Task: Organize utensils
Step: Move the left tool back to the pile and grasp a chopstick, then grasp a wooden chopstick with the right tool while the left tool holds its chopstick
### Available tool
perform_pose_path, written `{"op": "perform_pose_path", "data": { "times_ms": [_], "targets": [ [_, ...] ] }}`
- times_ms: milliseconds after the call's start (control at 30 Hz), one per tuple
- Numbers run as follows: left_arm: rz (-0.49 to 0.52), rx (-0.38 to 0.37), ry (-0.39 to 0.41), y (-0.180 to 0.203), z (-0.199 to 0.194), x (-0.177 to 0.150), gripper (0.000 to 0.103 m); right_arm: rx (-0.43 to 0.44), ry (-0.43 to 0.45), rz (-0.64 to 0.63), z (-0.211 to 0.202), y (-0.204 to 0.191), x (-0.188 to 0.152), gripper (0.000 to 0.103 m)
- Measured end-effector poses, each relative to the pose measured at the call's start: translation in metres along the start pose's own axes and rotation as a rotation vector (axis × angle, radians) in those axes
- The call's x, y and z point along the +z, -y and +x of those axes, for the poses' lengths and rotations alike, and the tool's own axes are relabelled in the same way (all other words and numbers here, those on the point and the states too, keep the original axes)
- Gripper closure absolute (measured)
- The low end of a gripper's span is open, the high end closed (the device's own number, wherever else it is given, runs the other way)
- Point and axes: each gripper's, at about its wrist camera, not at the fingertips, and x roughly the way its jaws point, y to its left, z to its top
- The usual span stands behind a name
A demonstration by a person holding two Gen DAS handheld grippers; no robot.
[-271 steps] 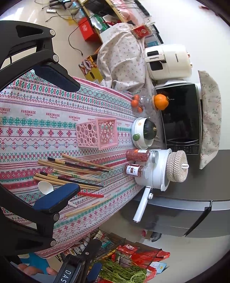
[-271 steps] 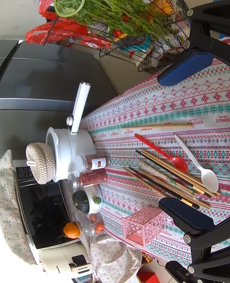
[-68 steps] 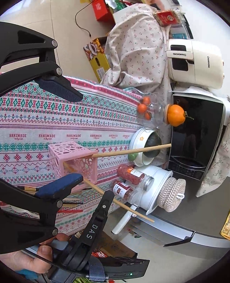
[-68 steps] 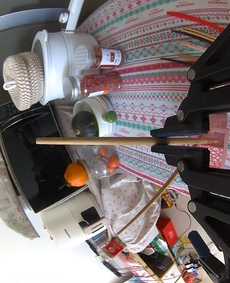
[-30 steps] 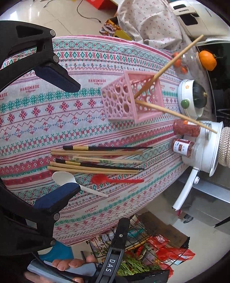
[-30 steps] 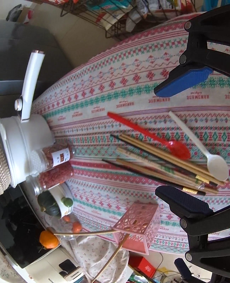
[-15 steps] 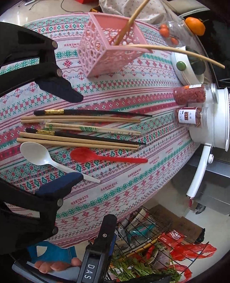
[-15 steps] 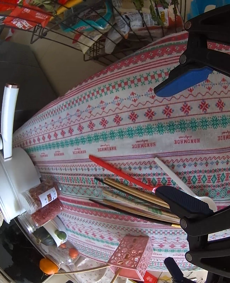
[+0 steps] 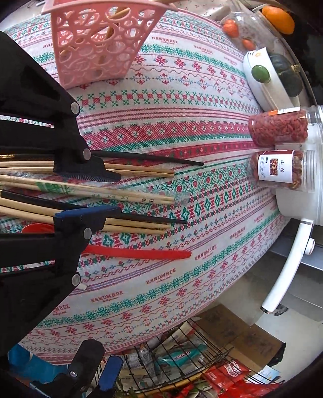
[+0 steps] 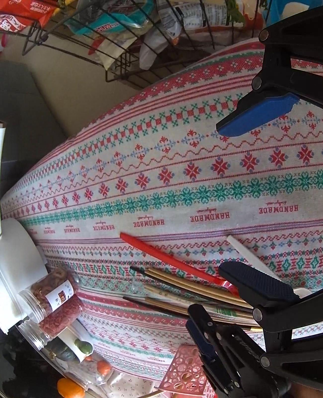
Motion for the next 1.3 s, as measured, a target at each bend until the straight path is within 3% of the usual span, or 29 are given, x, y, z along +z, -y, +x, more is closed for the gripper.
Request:
{"op": "perform_pose_path", "data": {
  "times_ms": [267, 300, 400, 700, 967, 1133, 1233, 1300],
  "targets": [
    [0.025, 0.030, -0.017, 0.005, 0.013, 0.010, 0.085, 0.003, -0.010, -0.008, 0.006, 0.000, 0.007, 0.017],
    [0.023, 0.032, -0.017, 0.004, 0.014, 0.010, 0.091, 0.002, -0.011, -0.007, 0.007, 0.001, 0.007, 0.017],
    [0.017, 0.025, -0.005, 0.002, 0.009, 0.007, 0.092, -0.001, -0.017, -0.002, 0.008, 0.002, 0.007, 0.017],
    [0.069, -0.008, 0.106, -0.005, -0.056, -0.014, 0.093, -0.003, -0.025, 0.012, 0.013, 0.000, 0.008, 0.017],
    [0.080, -0.053, 0.181, -0.026, -0.111, -0.047, 0.094, 0.085, -0.041, 0.046, 0.029, -0.028, 0.012, 0.018],
    [0.079, -0.068, 0.200, -0.040, -0.130, -0.063, 0.095, 0.157, -0.044, 0.045, 0.038, -0.052, 0.017, 0.058],
    [0.067, -0.077, 0.194, -0.050, -0.133, -0.069, 0.095, 0.180, -0.074, 0.058, 0.053, -0.063, 0.019, 0.075],
    [0.058, -0.085, 0.186, -0.056, -0.132, -0.072, 0.095, 0.182, -0.095, 0.071, 0.062, -0.069, 0.020, 0.078]
  ]
}}
